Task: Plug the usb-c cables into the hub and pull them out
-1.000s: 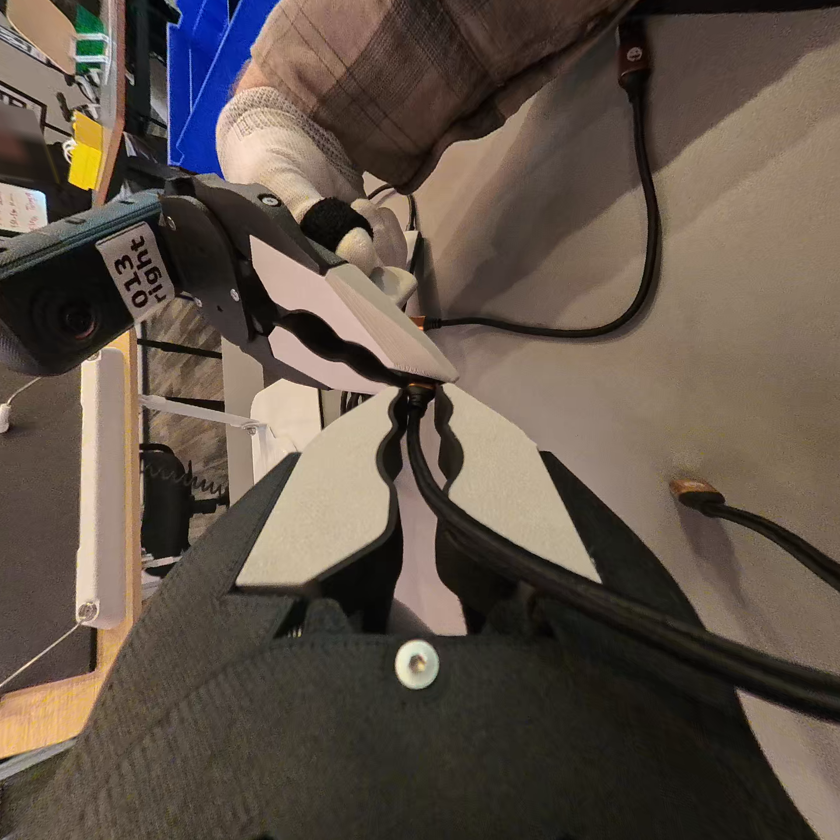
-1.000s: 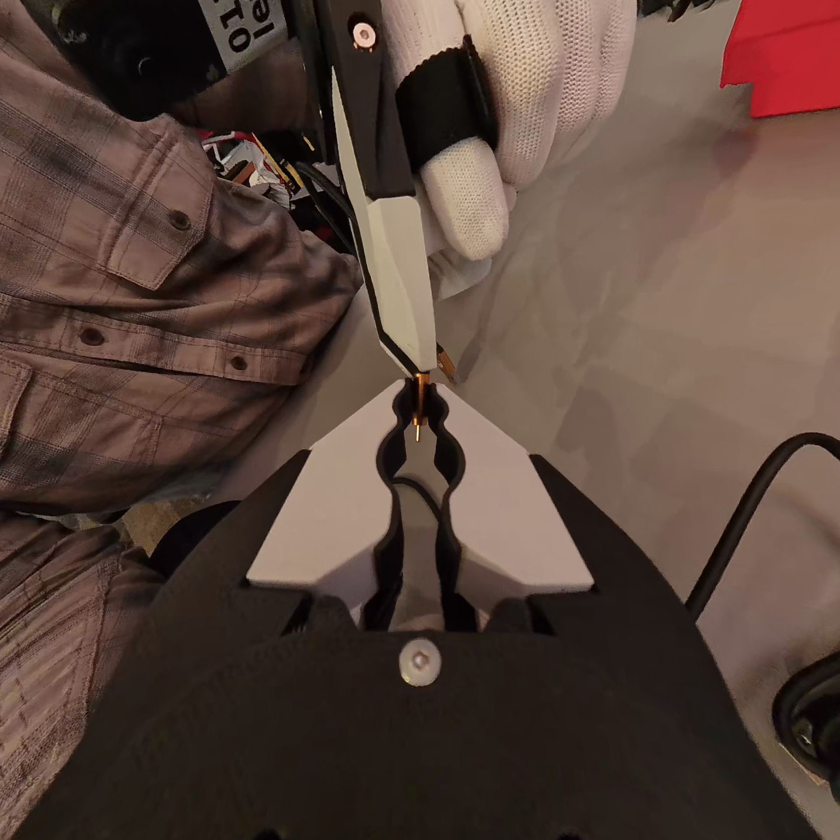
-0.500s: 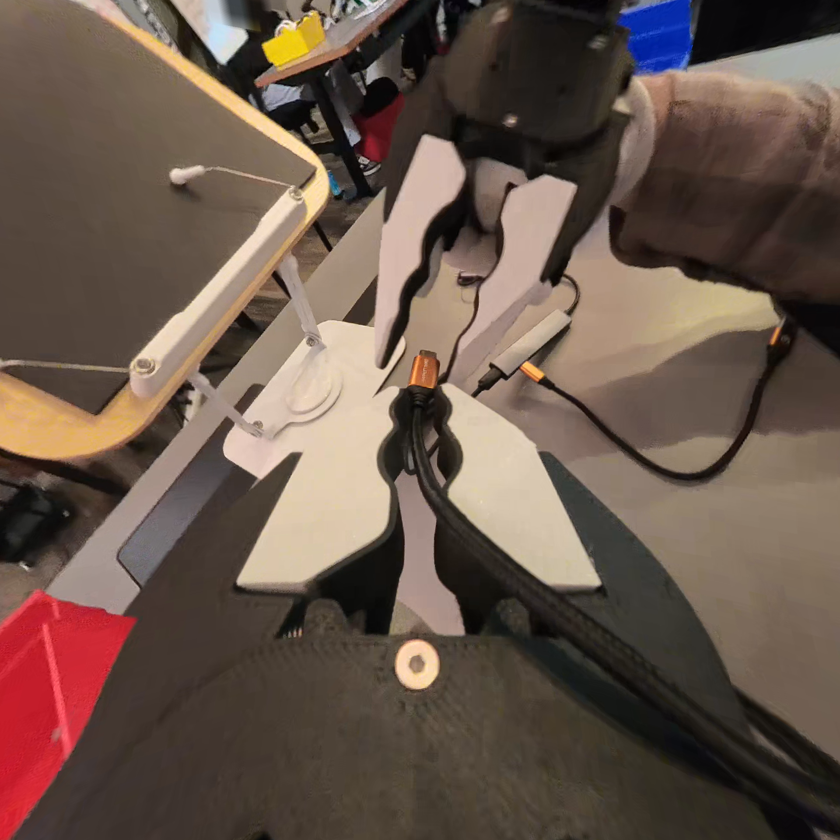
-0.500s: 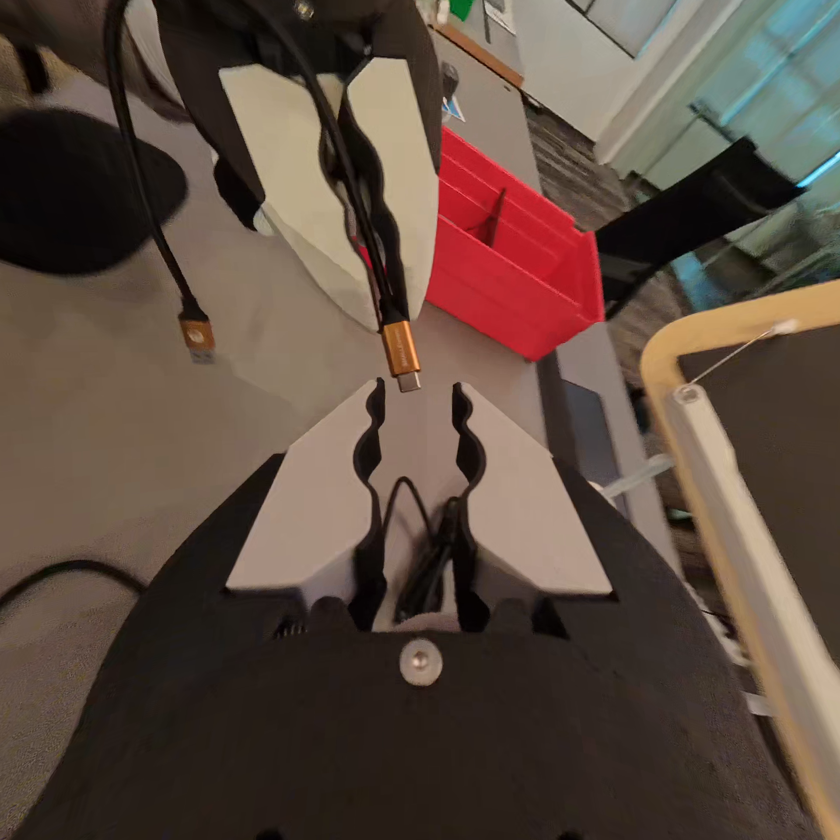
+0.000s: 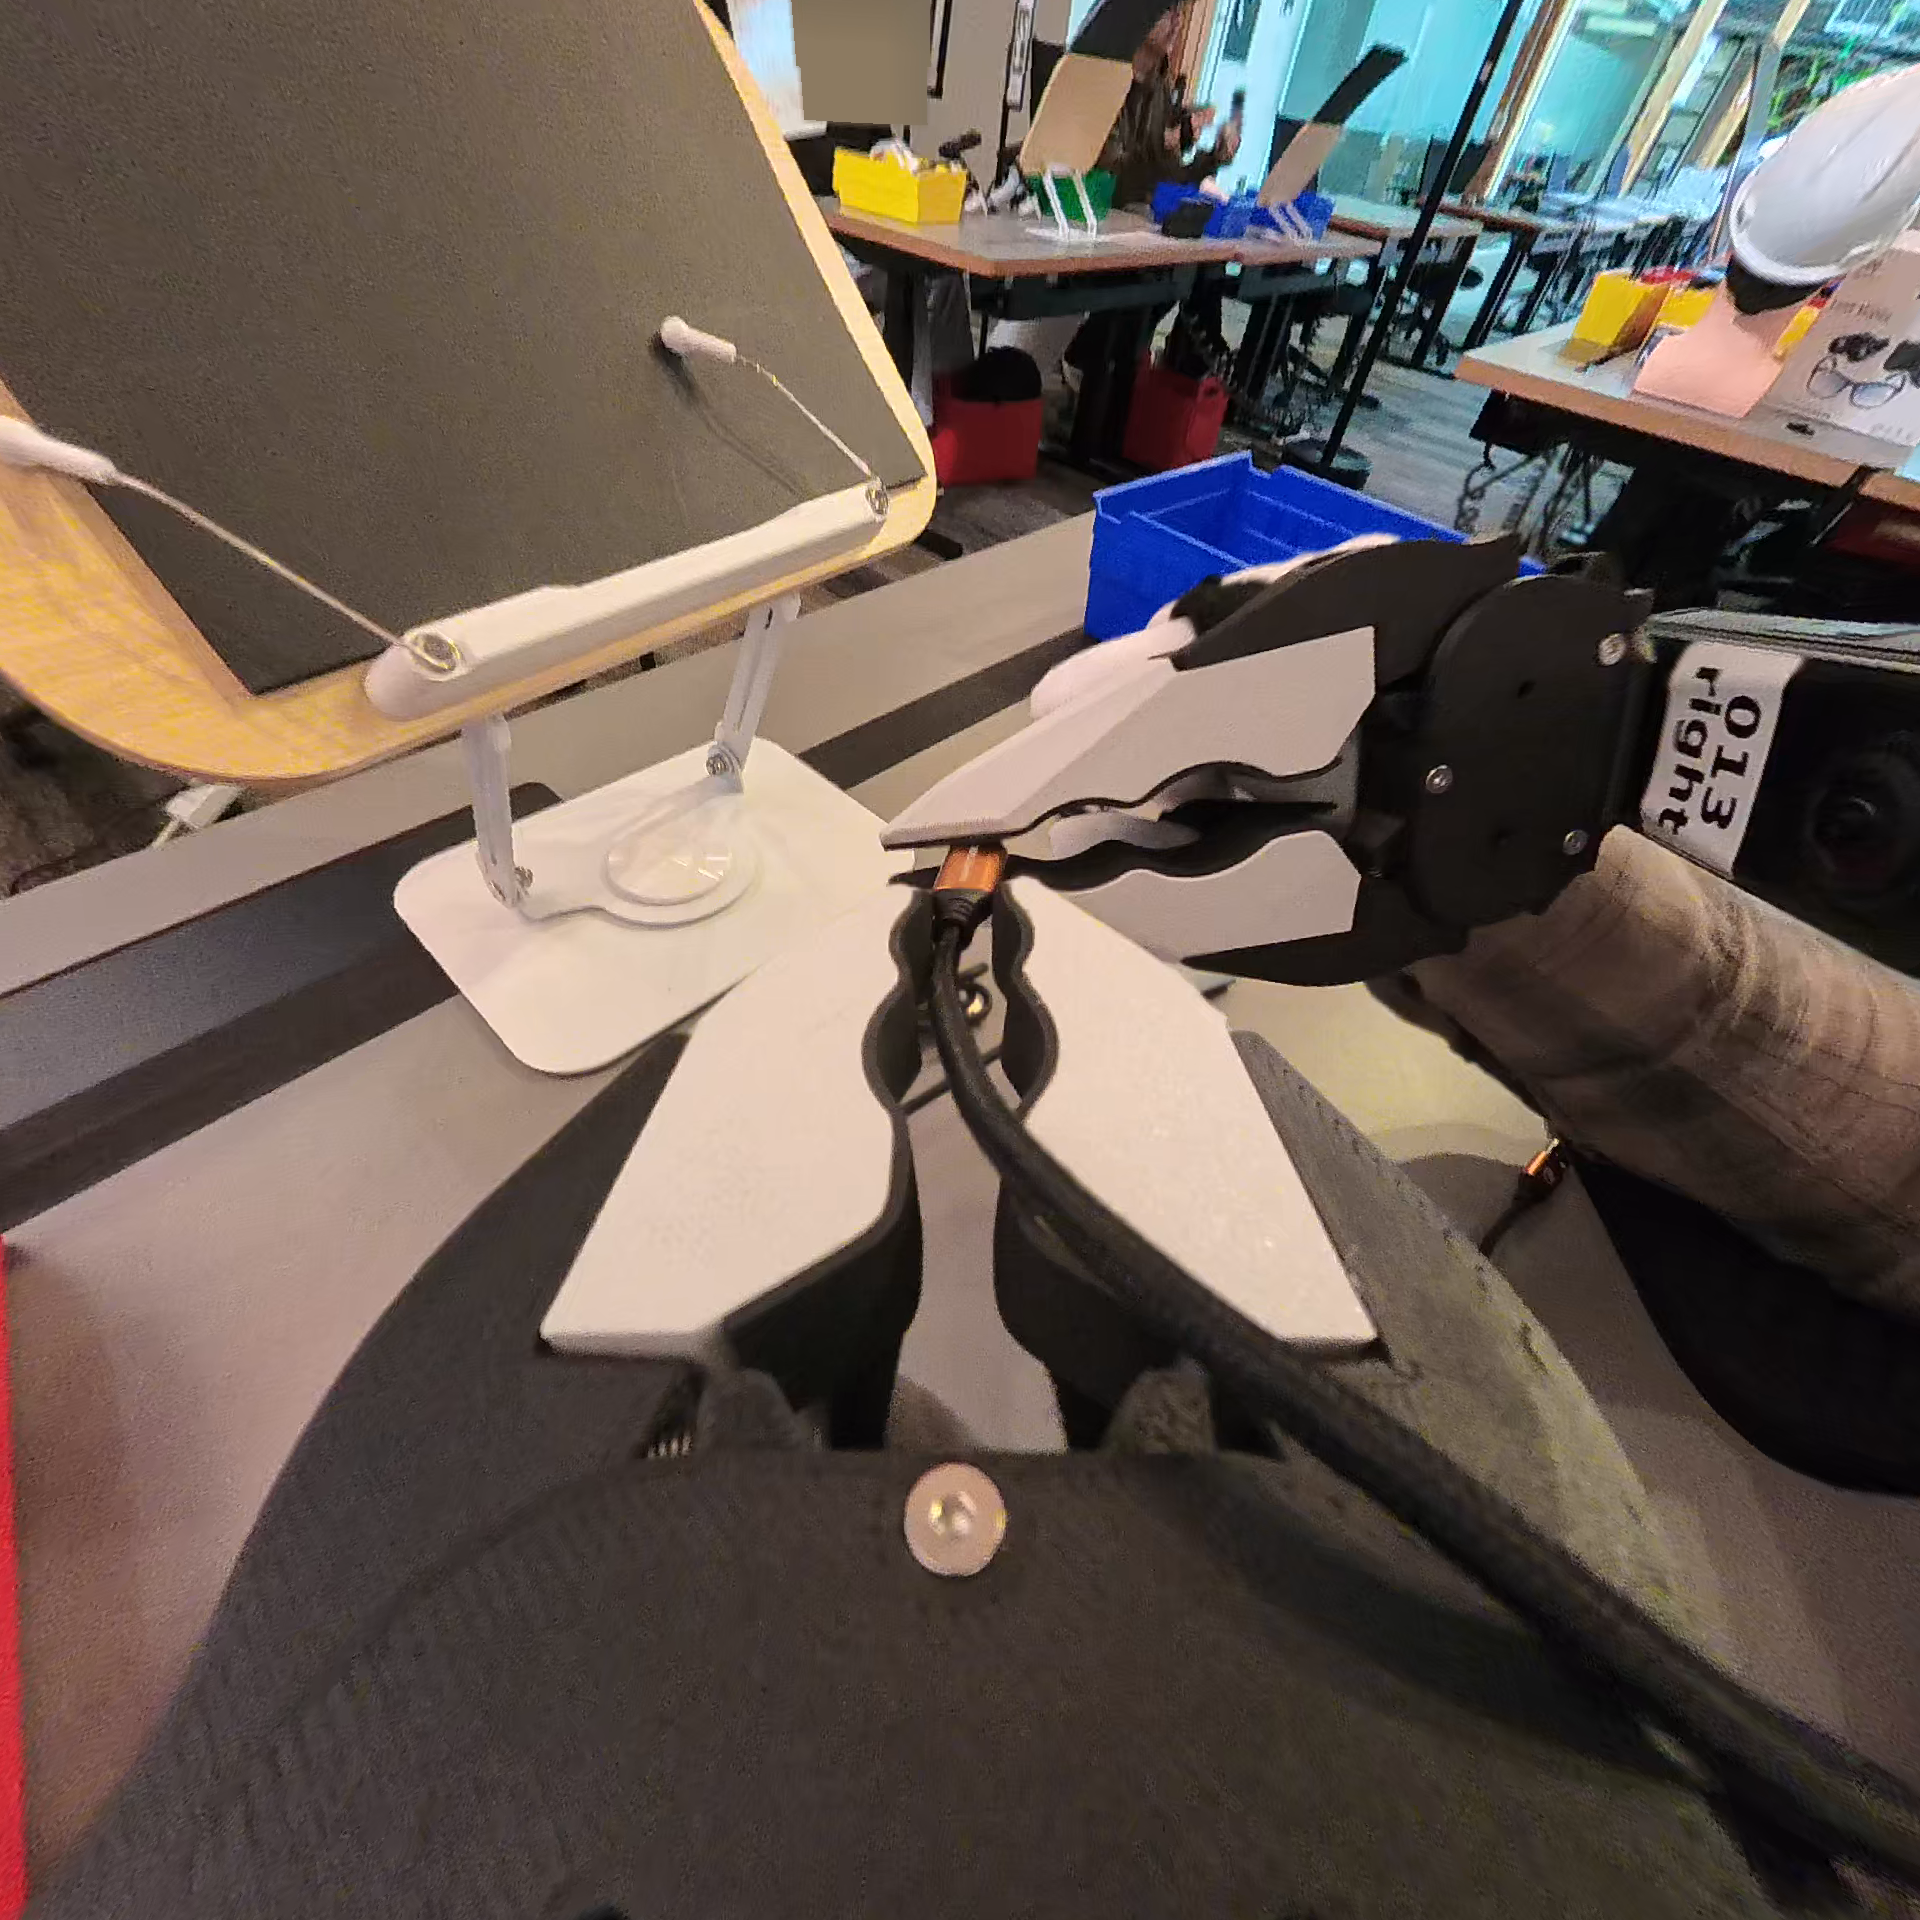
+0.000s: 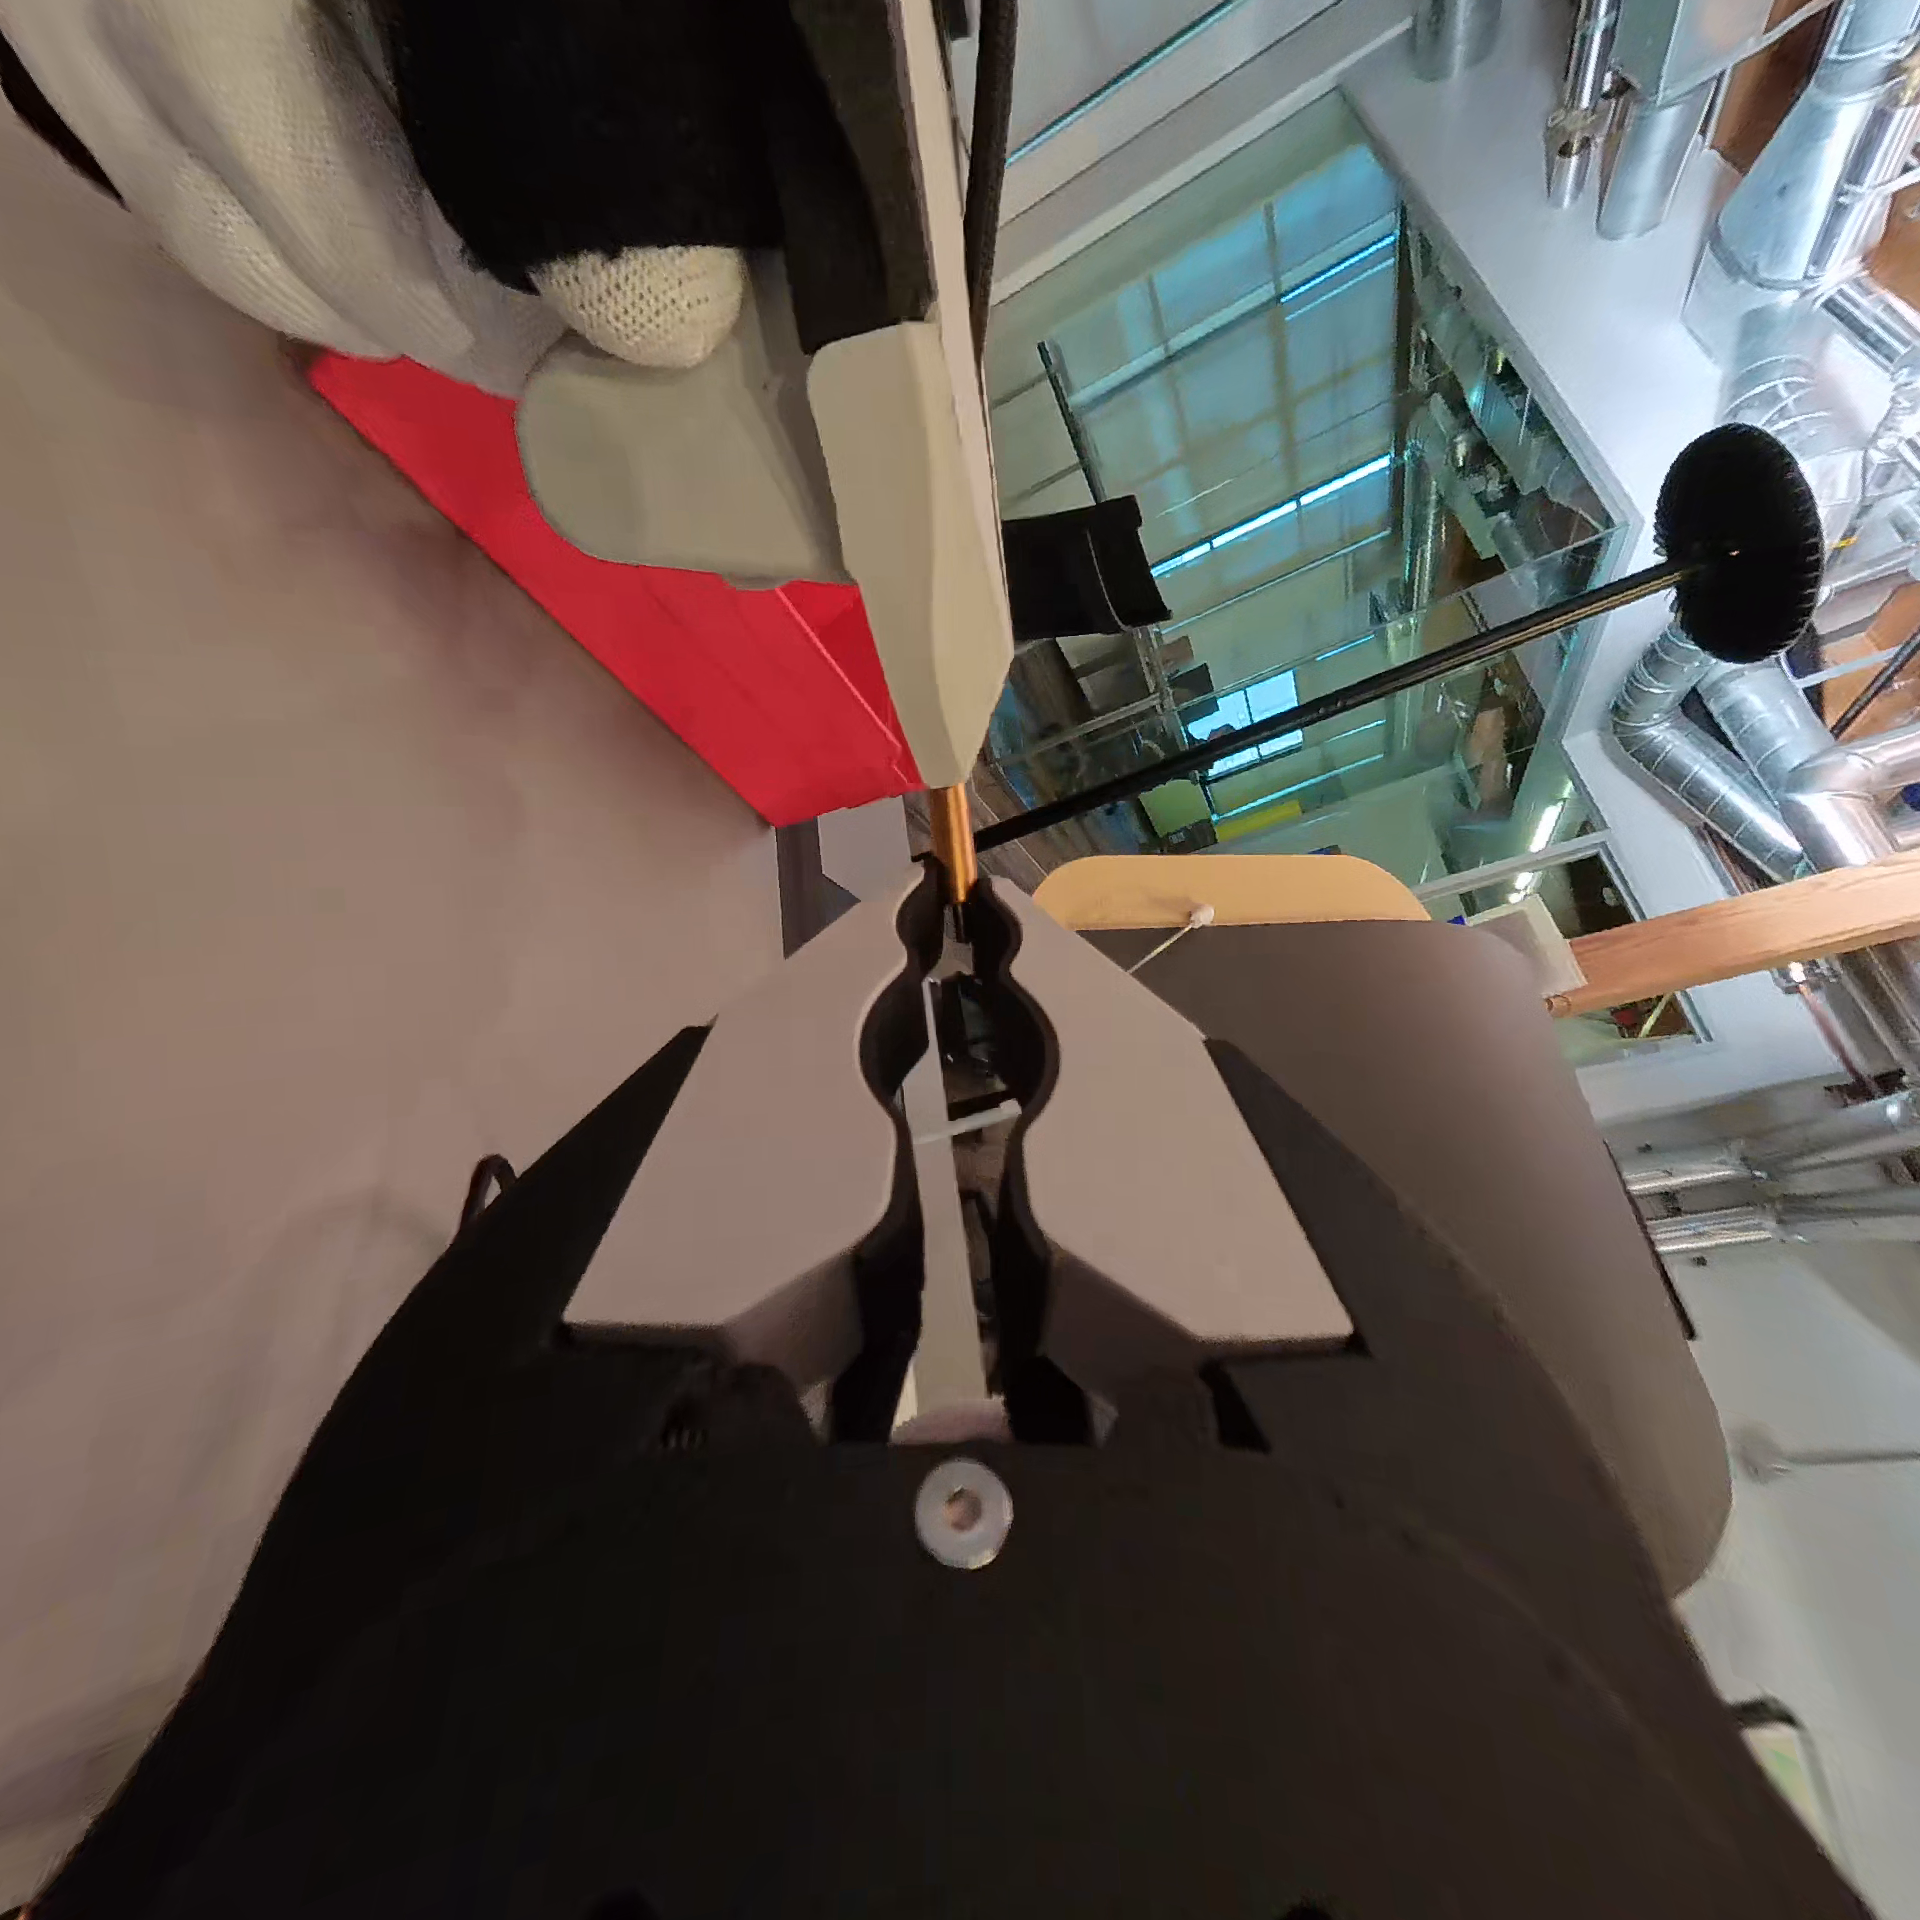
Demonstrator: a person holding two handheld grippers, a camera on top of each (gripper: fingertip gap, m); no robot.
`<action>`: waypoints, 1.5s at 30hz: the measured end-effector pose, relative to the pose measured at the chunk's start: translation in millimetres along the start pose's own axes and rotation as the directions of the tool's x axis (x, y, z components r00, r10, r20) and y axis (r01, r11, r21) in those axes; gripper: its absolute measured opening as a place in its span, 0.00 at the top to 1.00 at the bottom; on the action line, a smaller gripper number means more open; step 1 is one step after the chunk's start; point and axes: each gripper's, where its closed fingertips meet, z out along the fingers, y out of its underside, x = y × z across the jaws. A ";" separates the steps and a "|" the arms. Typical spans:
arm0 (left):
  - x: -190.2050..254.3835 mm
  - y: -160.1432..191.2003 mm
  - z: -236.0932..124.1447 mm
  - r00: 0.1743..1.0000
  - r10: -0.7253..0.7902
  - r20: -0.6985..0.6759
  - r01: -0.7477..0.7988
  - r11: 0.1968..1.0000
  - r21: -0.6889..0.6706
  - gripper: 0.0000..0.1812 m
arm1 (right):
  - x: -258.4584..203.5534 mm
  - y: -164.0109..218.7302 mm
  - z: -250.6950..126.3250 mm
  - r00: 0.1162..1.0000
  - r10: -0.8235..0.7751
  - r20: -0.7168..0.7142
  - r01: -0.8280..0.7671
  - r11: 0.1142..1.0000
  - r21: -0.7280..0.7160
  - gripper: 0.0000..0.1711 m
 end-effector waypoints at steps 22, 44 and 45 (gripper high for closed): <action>2.5 -19.8 17.0 0.993 0.104 0.049 -0.107 0.991 0.082 0.93 | 14.0 6.5 -2.4 0.993 0.115 -0.029 -0.115 0.993 -0.003 0.83; -34.1 -62.6 51.4 0.931 0.344 0.121 -0.361 0.917 0.170 0.93 | 86.1 53.8 -64.3 0.877 0.470 -0.095 -0.465 0.882 0.073 0.84; -34.7 -64.3 49.1 0.926 0.353 0.134 -0.372 0.913 0.167 0.93 | 93.4 43.3 -67.7 0.854 0.513 -0.087 -0.505 0.857 0.105 0.84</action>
